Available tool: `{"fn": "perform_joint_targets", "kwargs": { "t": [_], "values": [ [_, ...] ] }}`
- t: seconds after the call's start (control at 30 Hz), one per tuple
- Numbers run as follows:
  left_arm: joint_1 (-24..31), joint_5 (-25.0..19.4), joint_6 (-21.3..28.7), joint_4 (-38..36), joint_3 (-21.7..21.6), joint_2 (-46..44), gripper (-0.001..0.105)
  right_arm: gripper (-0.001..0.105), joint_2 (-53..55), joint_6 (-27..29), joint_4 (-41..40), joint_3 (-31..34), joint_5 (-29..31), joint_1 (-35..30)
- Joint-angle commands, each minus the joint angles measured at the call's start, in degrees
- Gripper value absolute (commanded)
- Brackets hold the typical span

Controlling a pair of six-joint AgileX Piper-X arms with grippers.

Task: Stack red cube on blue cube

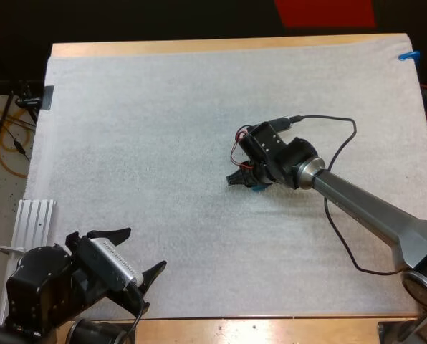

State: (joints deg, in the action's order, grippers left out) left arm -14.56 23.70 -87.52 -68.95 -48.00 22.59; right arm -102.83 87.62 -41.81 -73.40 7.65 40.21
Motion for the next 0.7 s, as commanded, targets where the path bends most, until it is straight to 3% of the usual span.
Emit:
{"fn": "perform_joint_targets", "kwargs": {
  "t": [0.0,0.2,0.27,0.37,0.5,0.67],
  "values": [
    [-0.11,0.53,0.42,0.24,-0.31,-0.02,0.075,0.05,0.05,-0.04,0.39,-0.24,0.22,-0.03],
    [-0.11,0.53,0.42,0.24,-0.31,-0.02,0.075,0.055,0.8,-0.88,0.39,-0.43,0.22,0.09],
    [-0.11,0.53,0.42,0.24,-0.31,-0.02,0.075,0.067,2.5,-0.95,0.52,-0.58,0.22,0.09],
    [-0.11,0.53,0.42,0.24,-0.31,-0.02,0.075,0.075,5.32,-0.95,0.46,-0.58,0.34,0.09],
    [-0.11,0.53,0.42,0.24,-0.31,-0.02,0.075,0.076,9.65,-0.73,0.45,-0.58,0.7,0.09],
    [-0.11,0.53,0.42,2.19,-0.31,-0.02,0.075,0.076,16.98,5.16,0.45,-0.58,0.7,-0.27]
  ]
}}
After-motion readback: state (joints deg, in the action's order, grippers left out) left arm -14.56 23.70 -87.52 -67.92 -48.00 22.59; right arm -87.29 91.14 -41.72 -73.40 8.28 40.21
